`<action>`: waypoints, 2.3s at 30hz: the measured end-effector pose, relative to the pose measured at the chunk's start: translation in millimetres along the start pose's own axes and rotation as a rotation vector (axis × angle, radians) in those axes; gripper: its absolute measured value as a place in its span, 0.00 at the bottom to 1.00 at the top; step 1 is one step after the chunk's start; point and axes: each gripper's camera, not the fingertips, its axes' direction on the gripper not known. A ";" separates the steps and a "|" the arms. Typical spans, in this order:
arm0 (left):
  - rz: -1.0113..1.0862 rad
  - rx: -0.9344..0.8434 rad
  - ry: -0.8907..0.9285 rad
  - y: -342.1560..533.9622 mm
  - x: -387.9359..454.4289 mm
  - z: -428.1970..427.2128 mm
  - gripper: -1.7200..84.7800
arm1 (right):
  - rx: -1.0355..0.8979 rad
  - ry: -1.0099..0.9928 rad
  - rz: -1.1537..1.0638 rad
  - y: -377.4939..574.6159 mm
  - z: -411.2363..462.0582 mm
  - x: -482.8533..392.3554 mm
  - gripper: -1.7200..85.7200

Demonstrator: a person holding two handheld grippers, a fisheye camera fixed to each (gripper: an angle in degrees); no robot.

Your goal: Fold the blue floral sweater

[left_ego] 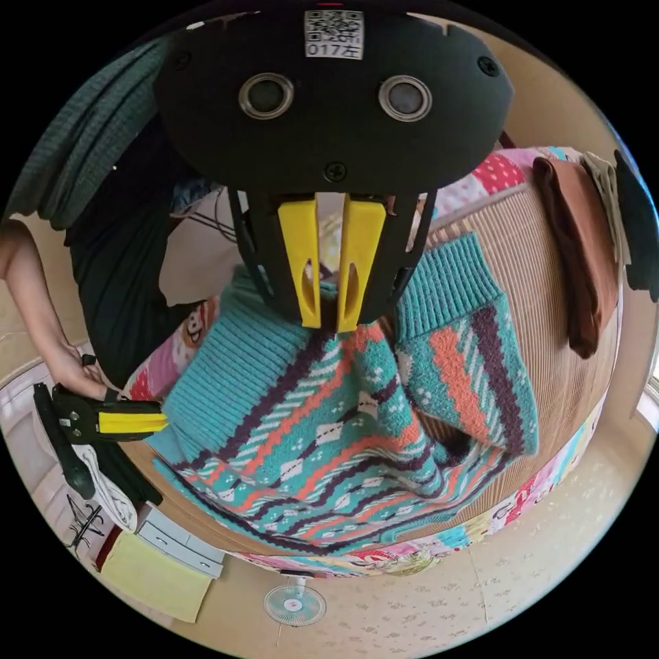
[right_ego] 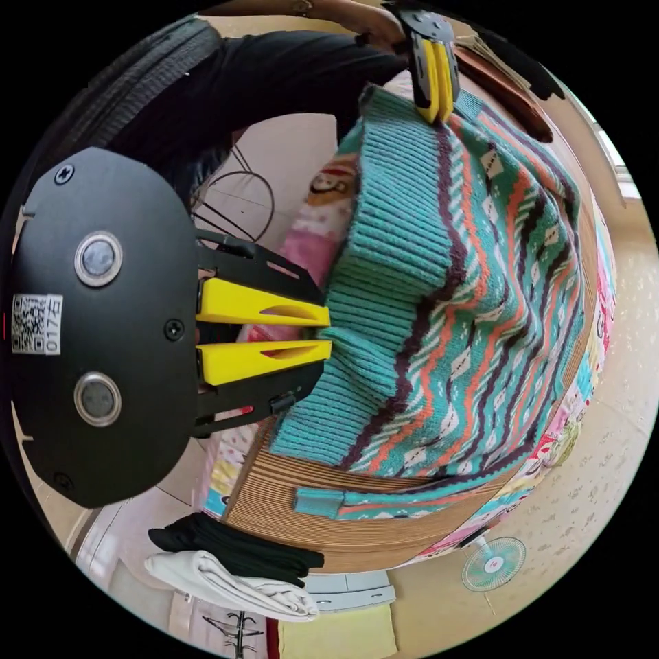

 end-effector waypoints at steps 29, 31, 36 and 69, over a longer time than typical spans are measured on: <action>-0.909 0.302 0.479 320.6 -270.4 -188.9 0.06 | -0.029 -0.246 -0.283 180.9 -160.3 9.5 0.03; -0.861 0.403 0.440 333.3 -266.7 -244.8 0.06 | 0.013 -0.251 -0.258 186.5 -172.5 25.0 0.03; -0.838 0.728 0.364 366.1 -280.3 -398.0 0.05 | 0.078 -0.247 -0.153 179.8 -168.3 70.6 0.03; -0.765 0.309 0.342 143.1 -174.6 -280.1 0.16 | 0.592 -0.237 0.271 177.8 -123.2 142.3 0.02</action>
